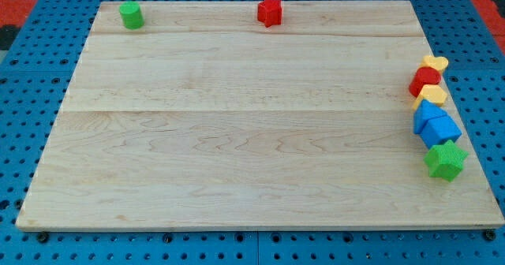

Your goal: Push the green star slightly to the left

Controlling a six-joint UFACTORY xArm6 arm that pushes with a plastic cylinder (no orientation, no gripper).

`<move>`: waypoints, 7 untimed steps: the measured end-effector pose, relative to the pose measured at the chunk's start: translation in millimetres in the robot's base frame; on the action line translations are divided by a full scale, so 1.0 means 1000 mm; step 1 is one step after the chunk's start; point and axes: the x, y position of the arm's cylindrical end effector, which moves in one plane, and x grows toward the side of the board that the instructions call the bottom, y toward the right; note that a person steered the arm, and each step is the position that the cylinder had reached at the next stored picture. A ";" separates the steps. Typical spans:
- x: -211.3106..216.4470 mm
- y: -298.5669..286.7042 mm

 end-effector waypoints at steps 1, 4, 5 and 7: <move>0.001 -0.051; 0.003 -0.185; 0.040 -0.110; -0.046 0.001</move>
